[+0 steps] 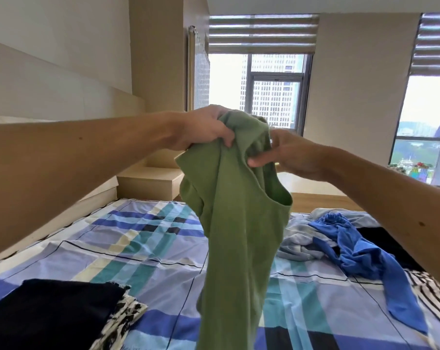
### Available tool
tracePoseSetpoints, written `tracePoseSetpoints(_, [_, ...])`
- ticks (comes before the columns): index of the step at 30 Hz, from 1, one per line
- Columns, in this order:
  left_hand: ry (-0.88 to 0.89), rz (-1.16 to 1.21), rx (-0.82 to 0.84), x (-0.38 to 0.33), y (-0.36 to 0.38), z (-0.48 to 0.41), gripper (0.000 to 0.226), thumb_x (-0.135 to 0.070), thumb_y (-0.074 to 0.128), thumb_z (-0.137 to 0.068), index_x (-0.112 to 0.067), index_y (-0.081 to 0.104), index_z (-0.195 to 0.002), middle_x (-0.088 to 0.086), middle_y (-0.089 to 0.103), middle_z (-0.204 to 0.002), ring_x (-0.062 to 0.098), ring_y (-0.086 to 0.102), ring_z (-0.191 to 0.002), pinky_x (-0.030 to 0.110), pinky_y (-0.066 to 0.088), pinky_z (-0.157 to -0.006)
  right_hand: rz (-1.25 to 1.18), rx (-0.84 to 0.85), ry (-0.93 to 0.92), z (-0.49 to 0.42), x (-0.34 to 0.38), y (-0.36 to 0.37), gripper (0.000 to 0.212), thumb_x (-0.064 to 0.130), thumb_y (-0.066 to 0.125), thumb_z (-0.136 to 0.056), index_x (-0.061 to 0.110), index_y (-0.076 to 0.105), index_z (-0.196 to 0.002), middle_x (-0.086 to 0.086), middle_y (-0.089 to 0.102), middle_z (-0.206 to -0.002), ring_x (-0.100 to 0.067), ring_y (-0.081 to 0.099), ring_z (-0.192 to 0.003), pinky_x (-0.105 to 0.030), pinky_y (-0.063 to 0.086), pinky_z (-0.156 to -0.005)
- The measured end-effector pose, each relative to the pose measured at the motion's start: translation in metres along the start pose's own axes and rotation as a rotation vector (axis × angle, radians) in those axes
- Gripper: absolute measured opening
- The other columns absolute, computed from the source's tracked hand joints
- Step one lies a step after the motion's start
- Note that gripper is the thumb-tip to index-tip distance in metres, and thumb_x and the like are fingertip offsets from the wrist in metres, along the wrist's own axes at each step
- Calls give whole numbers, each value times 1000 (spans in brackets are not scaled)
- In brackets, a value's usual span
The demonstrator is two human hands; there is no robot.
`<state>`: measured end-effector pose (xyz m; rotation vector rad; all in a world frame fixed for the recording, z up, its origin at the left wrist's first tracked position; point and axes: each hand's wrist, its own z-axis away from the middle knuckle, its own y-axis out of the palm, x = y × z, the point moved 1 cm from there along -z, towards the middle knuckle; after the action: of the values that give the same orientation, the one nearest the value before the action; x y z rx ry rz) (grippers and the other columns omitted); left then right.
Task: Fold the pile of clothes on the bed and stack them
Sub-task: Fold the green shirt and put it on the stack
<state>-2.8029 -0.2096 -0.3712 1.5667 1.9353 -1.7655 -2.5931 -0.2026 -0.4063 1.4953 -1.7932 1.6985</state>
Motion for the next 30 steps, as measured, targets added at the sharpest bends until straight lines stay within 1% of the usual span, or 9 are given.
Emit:
tracePoseSetpoints(4, [31, -79, -88, 7, -3, 0, 19, -7, 58, -96, -23, 67, -99, 2, 69, -100, 17, 67, -92, 27, 56, -74, 7, -159, -34, -2, -1, 6, 15, 1, 72, -84, 16, 71, -87, -5, 73, -100, -28, 67, -106, -54, 53, -98])
tracePoseSetpoints(6, [34, -117, -176, 8, -1, -2, 15, -15, 55, -100, -22, 68, -95, 1, 68, -94, 14, 64, -86, 23, 51, -68, -87, -167, -15, -4, -1, 10, 6, 17, 67, -92, 20, 72, -95, -1, 73, -104, -22, 67, -106, -57, 50, -101])
tracePoseSetpoints(10, [16, -236, -315, 14, 4, -14, 30, -25, 52, -101, -20, 62, -74, -2, 60, -76, 9, 55, -68, 13, 43, -52, -59, 50, 93, 0, 3, 38, 57, 67, 67, -76, 32, 64, -121, 10, 71, -119, -15, 68, -111, -42, 53, -95])
tracePoseSetpoints(13, [80, -306, -330, 25, 11, -25, 39, -23, 50, -102, -15, 51, -63, -1, 51, -64, 6, 46, -55, 8, 37, -45, -27, -74, 93, -8, -3, 66, 36, 40, 84, -76, 31, 66, -106, 8, 74, -103, -11, 71, -93, -22, 55, -74])
tracePoseSetpoints(15, [179, -386, -285, 33, 14, -28, 38, -27, 51, -100, -14, 51, -65, -1, 52, -63, 0, 47, -52, 16, 41, -54, -44, -242, 108, -16, -15, 70, 35, 16, 83, -77, 19, 68, -108, 0, 73, -102, -17, 70, -91, -24, 55, -69])
tracePoseSetpoints(20, [257, -592, 3, 65, 0, -28, 62, -70, 68, -66, -24, 64, -106, -8, 66, -100, 11, 61, -92, 27, 48, -84, 33, -288, 67, -23, -39, 50, 19, -4, 67, -82, 14, 69, -84, -9, 72, -88, -26, 70, -80, -35, 58, -65])
tracePoseSetpoints(24, [-1, -844, 23, 103, -5, -48, 54, -45, 85, -68, -22, 64, -112, -1, 65, -109, 23, 60, -101, 38, 50, -88, 126, -329, 43, -41, -57, 37, 29, -2, 64, -84, 25, 73, -77, -5, 73, -83, -21, 69, -77, -35, 60, -71])
tracePoseSetpoints(28, [-60, -838, -218, 118, -4, -77, 6, -10, 69, -85, -10, 71, -91, 9, 68, -89, 29, 64, -91, 36, 49, -68, 323, -496, 39, -70, -74, 10, 21, 8, 59, -93, 20, 77, -91, -7, 73, -88, -23, 68, -83, -34, 57, -68])
tracePoseSetpoints(30, [-38, -745, -343, 112, -10, -91, 11, -2, 61, -84, -10, 69, -83, 12, 68, -90, 32, 65, -92, 43, 56, -72, 330, -596, 27, -78, -73, -6, 25, 3, 55, -94, 14, 76, -98, -7, 72, -90, -25, 67, -85, -30, 55, -66])
